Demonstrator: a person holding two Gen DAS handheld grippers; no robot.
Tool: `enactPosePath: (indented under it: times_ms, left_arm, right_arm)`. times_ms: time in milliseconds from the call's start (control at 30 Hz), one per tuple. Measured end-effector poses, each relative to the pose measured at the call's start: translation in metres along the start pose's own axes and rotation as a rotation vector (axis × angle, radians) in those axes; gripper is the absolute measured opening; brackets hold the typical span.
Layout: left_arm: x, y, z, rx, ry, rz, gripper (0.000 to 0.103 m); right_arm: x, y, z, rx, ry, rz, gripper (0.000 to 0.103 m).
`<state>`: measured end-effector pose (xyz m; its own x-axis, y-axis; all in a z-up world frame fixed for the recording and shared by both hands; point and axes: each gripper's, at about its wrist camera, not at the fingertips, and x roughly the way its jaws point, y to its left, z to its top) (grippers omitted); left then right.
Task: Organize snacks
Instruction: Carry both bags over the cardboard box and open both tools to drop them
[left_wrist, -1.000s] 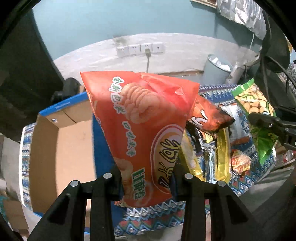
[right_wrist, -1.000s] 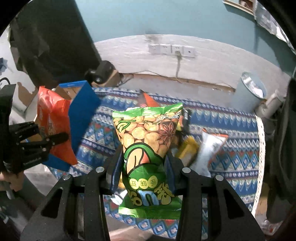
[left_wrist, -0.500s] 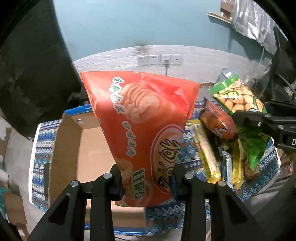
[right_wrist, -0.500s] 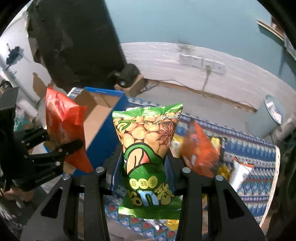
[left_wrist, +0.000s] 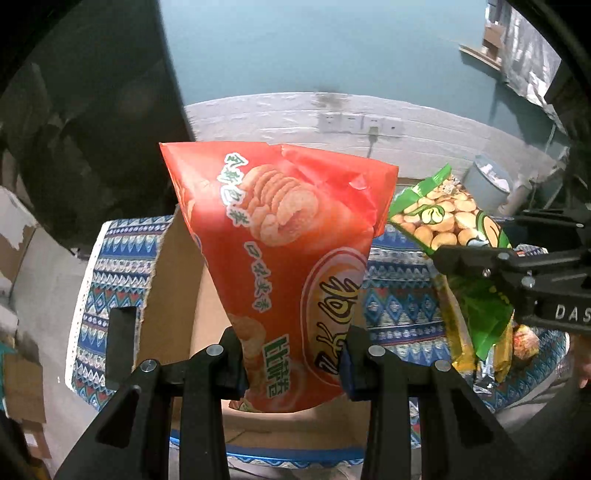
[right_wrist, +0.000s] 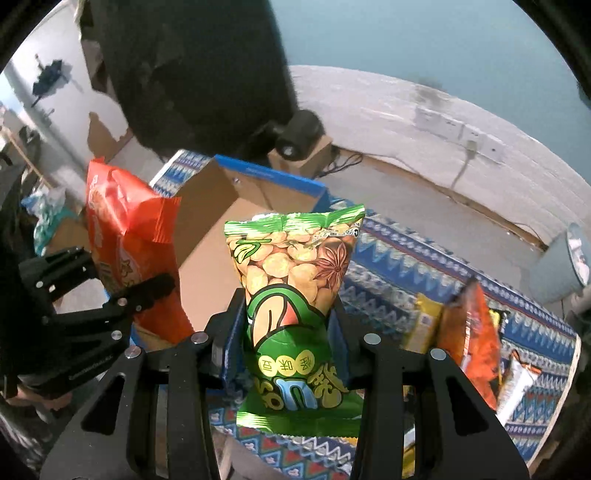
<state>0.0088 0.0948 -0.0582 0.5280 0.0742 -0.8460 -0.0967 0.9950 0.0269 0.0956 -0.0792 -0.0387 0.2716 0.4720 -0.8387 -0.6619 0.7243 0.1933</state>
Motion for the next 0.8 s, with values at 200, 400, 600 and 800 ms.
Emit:
enactPosePath:
  times_ms: [200,400,600,800]
  left_arm:
    - [0.007,0.03,-0.001,-0.055,0.009,0.032,0.037]
    - [0.018,0.058,-0.003,-0.105,0.034,0.08,0.037]
    - [0.036,0.083,-0.009,-0.177,0.089,0.094,0.038]
    - [0.047,0.091,-0.013,-0.225,0.132,0.093,0.041]
  right_arm:
    - [0.025,0.033,0.024,-0.074,0.033,0.027,0.04]
    - [0.059,0.057,0.045,-0.112,0.07,0.072,0.04]
    - [0.092,0.07,0.055,-0.119,0.121,0.105,0.04]
    - [0.116,0.078,0.056,-0.118,0.166,0.14,0.041]
